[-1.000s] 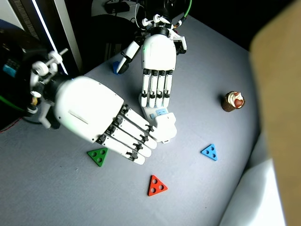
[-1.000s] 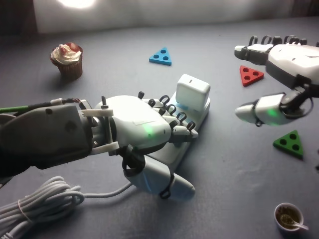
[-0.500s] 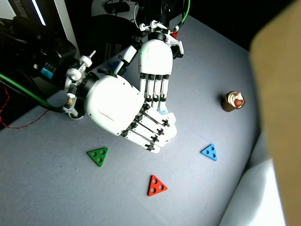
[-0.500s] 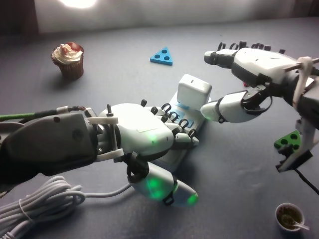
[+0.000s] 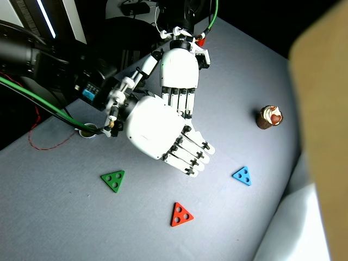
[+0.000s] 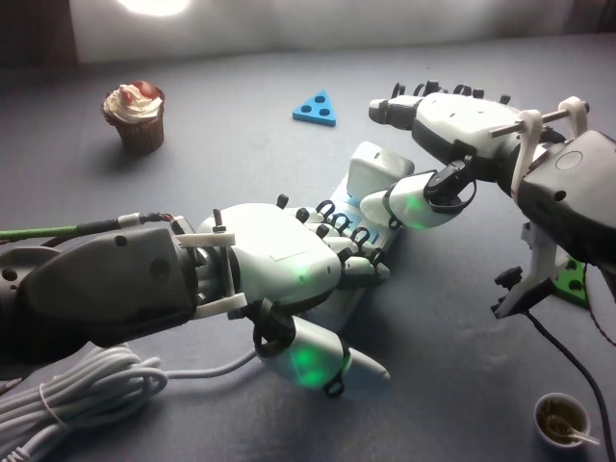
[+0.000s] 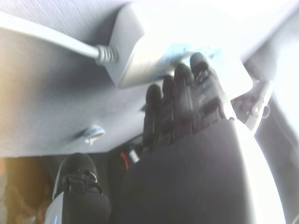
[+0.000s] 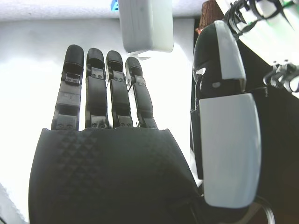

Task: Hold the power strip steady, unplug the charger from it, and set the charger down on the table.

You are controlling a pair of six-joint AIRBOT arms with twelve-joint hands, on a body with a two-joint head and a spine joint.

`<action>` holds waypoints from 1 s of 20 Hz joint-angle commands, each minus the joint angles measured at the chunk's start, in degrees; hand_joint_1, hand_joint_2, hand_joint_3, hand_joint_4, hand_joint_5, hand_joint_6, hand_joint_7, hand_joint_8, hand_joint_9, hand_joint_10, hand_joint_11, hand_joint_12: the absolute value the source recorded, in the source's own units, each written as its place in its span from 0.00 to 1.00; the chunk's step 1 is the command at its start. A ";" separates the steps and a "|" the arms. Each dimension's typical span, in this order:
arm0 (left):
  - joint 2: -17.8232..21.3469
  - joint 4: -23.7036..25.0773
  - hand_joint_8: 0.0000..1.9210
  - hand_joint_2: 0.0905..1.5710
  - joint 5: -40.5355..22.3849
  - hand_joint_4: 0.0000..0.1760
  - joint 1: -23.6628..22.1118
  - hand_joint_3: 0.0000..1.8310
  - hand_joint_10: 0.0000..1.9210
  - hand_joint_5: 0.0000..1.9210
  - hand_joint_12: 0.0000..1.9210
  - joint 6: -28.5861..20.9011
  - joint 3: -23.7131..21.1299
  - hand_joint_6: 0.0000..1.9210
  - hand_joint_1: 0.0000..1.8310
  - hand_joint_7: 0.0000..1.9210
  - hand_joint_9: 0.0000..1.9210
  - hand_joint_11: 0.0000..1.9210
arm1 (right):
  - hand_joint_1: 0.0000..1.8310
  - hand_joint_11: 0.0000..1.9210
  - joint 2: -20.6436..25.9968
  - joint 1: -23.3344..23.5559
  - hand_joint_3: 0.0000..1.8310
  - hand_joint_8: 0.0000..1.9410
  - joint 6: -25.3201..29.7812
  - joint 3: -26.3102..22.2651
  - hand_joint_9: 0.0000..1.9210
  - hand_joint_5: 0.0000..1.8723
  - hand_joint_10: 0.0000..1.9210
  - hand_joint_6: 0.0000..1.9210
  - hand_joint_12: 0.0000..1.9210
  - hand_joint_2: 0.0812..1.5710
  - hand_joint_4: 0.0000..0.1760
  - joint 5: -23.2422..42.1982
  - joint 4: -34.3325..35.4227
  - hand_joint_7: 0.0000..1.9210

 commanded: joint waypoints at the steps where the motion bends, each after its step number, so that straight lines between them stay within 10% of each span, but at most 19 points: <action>1: -0.50 -0.18 0.00 0.66 -0.45 0.00 0.36 0.00 0.00 0.09 0.11 -0.21 0.19 0.00 0.00 0.10 0.09 0.03 | 0.52 0.00 0.23 0.06 0.00 0.00 0.25 0.53 0.12 0.14 0.00 0.00 0.31 0.65 0.00 3.10 -3.41 0.13; 6: 0.05 -0.40 0.00 0.65 -0.33 0.00 0.99 0.00 0.00 0.10 0.11 -0.23 -0.15 0.00 0.00 0.10 0.09 0.04 | 0.53 0.04 -0.71 0.08 0.00 0.01 0.24 1.40 0.21 0.19 0.01 0.00 0.36 0.67 0.00 3.10 -3.67 0.20; 11: 0.65 -0.42 0.00 0.65 -0.24 0.00 1.41 0.00 0.00 0.10 0.11 -0.26 -0.39 0.00 0.00 0.10 0.09 0.03 | 0.56 0.20 -1.61 -0.54 0.00 0.01 0.24 1.51 0.50 0.46 0.02 0.01 0.52 0.68 0.00 3.10 -3.85 0.51; 12: 0.71 -0.42 0.00 0.65 -0.21 0.00 1.47 0.00 0.00 0.10 0.12 -0.26 -0.44 0.00 0.00 0.10 0.09 0.04 | 0.67 0.32 -1.85 -0.58 0.00 0.27 0.24 1.71 0.64 0.56 0.03 0.39 0.58 0.66 0.00 3.10 -3.85 0.63; 20: 0.74 -0.79 0.00 0.66 -0.12 0.00 1.73 0.00 0.00 0.09 0.12 -0.28 -0.56 0.00 0.00 0.09 0.08 0.03 | 0.69 0.29 -1.60 -0.51 0.00 0.38 0.24 1.64 0.67 0.60 0.04 0.31 0.71 0.64 0.00 3.94 -6.00 0.63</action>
